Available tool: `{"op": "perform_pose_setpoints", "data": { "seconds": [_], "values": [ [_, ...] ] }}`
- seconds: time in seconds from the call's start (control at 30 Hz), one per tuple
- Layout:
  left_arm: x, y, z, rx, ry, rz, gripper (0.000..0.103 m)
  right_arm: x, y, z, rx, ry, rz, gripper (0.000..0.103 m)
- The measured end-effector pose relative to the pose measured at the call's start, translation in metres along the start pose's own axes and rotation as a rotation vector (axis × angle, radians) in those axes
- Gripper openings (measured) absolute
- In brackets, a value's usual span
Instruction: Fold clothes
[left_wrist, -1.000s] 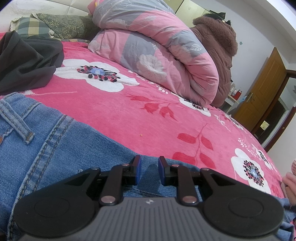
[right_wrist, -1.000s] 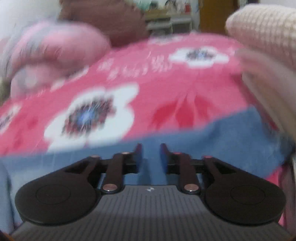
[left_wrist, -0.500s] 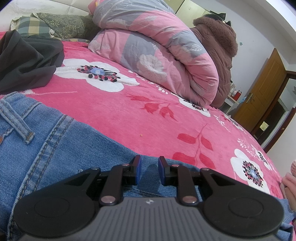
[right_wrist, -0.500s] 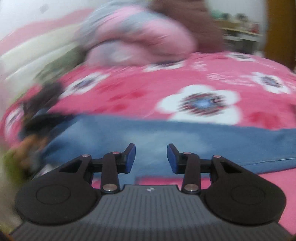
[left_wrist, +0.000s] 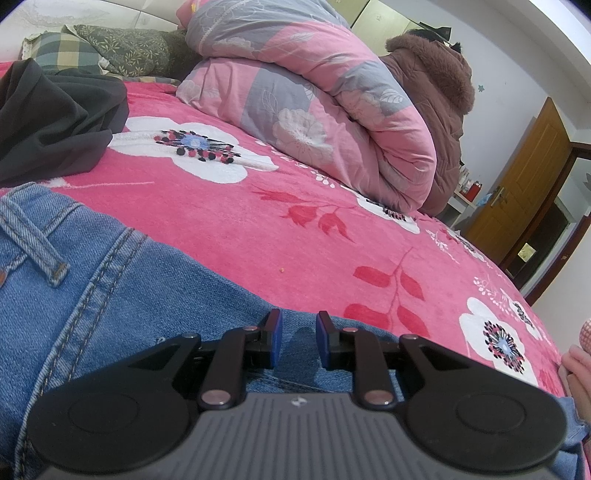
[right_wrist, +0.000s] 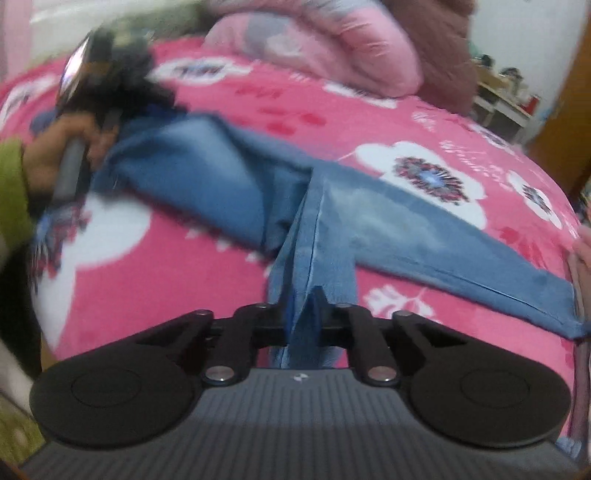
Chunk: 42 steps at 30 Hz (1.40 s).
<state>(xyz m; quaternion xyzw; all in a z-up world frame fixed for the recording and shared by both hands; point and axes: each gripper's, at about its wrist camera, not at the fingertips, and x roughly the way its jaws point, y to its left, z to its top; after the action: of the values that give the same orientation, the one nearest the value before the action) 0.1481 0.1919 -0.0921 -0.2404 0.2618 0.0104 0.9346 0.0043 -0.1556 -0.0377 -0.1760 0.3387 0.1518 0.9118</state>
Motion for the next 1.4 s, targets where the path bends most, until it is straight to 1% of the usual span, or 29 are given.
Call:
{"op": "perform_pose_setpoints", "data": {
  "seconds": [0.03, 0.17, 0.23, 0.3, 0.37, 0.43, 0.53, 0.63, 0.67, 0.77, 0.87, 0.9, 0.93, 0.97, 1.03, 1.1, 1.17, 1.3, 1.4],
  "values": [
    [0.0, 0.0, 0.0, 0.0, 0.0, 0.0, 0.021, -0.003, -0.004, 0.001, 0.017, -0.013, -0.023, 0.005],
    [0.0, 0.0, 0.0, -0.001, 0.0, -0.001, 0.021, -0.002, -0.016, 0.007, 0.037, -0.046, -0.11, 0.004],
    [0.0, 0.0, 0.0, -0.001, 0.0, -0.001, 0.021, 0.003, -0.02, 0.007, 0.03, -0.042, -0.136, 0.004],
    [0.0, 0.0, 0.0, -0.001, 0.0, -0.001, 0.021, 0.009, -0.025, 0.007, 0.036, -0.03, -0.134, 0.004],
    [0.0, 0.0, 0.0, -0.001, 0.0, -0.001, 0.021, 0.016, -0.032, 0.007, 0.05, 0.002, -0.111, 0.004],
    [0.0, 0.0, 0.0, -0.001, 0.0, -0.001, 0.021, 0.022, -0.037, 0.007, 0.072, 0.031, -0.063, 0.006],
    [0.0, 0.0, 0.0, -0.001, 0.0, -0.001, 0.021, 0.023, -0.043, 0.009, 0.109, 0.044, -0.027, 0.019],
    [0.0, 0.0, 0.0, -0.001, 0.0, -0.001, 0.021, 0.023, -0.049, 0.012, 0.167, 0.056, 0.027, 0.02],
    [0.0, 0.0, 0.0, -0.001, 0.0, -0.001, 0.021, 0.022, -0.051, 0.013, 0.186, 0.056, 0.04, 0.023],
    [0.0, 0.0, 0.0, -0.001, 0.0, -0.001, 0.021, 0.023, -0.047, 0.014, 0.177, 0.068, 0.062, 0.025],
    [0.0, 0.0, 0.0, 0.0, 0.0, -0.001, 0.021, 0.024, -0.037, 0.012, 0.131, 0.081, 0.065, 0.023],
    [0.0, 0.0, 0.0, 0.0, 0.0, -0.001, 0.021, 0.024, -0.034, 0.011, 0.11, 0.081, 0.049, 0.023],
    [0.0, 0.0, 0.0, 0.0, 0.0, -0.001, 0.021, 0.024, -0.032, 0.01, 0.089, 0.079, 0.031, 0.014],
    [0.0, 0.0, 0.0, 0.0, 0.0, -0.001, 0.021, 0.023, -0.033, 0.01, 0.076, 0.066, -0.001, 0.002],
    [0.0, 0.0, 0.0, 0.0, -0.001, -0.001, 0.021, 0.019, -0.039, 0.014, 0.056, 0.029, -0.08, 0.003],
    [-0.001, 0.0, 0.0, 0.001, -0.001, 0.0, 0.021, 0.014, -0.05, 0.024, 0.044, -0.01, -0.129, 0.002],
    [-0.001, 0.0, 0.0, 0.001, -0.001, 0.0, 0.021, 0.014, -0.058, 0.038, -0.01, -0.05, -0.185, 0.002],
    [0.0, 0.0, 0.0, 0.003, 0.0, 0.002, 0.021, 0.028, -0.07, 0.063, -0.147, -0.086, -0.243, 0.002],
    [0.0, -0.001, 0.0, 0.004, 0.0, 0.003, 0.021, 0.047, -0.088, 0.082, -0.204, -0.078, -0.245, 0.002]
  ]
}}
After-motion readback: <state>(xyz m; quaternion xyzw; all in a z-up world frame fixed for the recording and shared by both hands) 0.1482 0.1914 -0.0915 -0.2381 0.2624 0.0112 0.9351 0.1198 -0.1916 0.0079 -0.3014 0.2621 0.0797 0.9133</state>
